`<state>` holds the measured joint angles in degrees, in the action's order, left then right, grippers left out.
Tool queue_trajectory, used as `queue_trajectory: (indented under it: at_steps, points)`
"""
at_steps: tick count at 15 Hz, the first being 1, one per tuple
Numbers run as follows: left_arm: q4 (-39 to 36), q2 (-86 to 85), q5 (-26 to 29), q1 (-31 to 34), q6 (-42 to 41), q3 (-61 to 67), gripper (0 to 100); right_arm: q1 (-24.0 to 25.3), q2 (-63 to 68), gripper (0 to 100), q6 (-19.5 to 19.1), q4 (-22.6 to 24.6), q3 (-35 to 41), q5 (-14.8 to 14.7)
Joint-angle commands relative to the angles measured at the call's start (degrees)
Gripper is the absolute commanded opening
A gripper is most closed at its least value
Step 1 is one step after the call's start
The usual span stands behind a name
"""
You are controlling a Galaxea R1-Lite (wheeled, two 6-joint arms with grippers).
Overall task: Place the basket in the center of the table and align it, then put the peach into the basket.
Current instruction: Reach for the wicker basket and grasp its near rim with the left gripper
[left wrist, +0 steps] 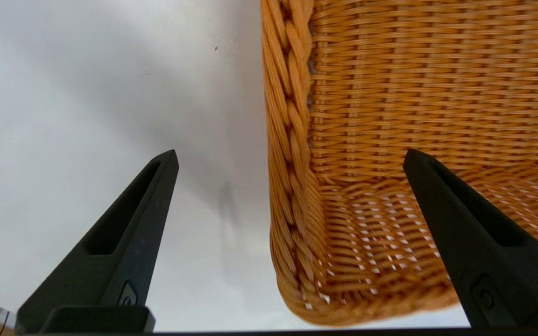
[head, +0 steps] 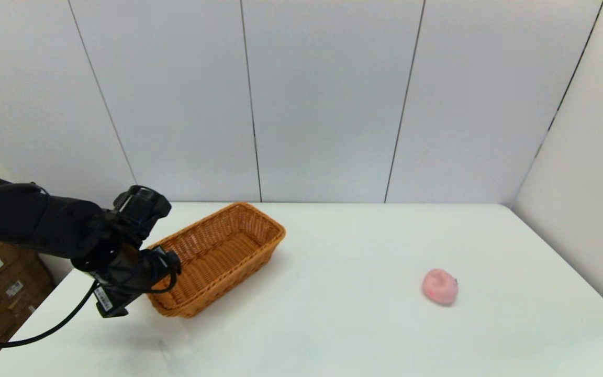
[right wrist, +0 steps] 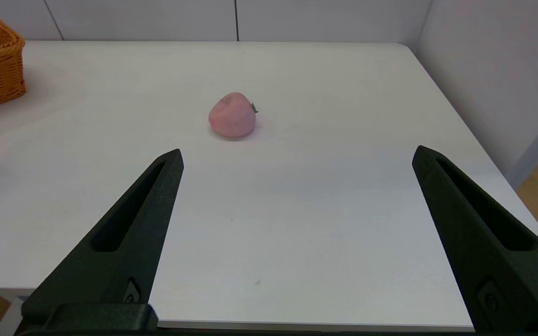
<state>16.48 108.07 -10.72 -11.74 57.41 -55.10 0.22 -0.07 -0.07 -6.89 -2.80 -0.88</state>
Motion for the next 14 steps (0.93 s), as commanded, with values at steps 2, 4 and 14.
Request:
queue_trajectory:
  at_steps: [2,4,14]
  points:
    - [0.2,4.5,2.5,1.0,0.4,-1.8,100,0.0,0.0,100,0.0,-0.1,0.0,0.0]
    - [0.2,5.7,3.8,1.9,0.3,-1.9,100,0.0,0.0,100,0.0,0.0,0.0,0.0]
    - [0.3,7.9,8.0,4.8,-0.2,-2.9,0,0.0,0.0,100,0.0,-0.1,0.0,0.0]
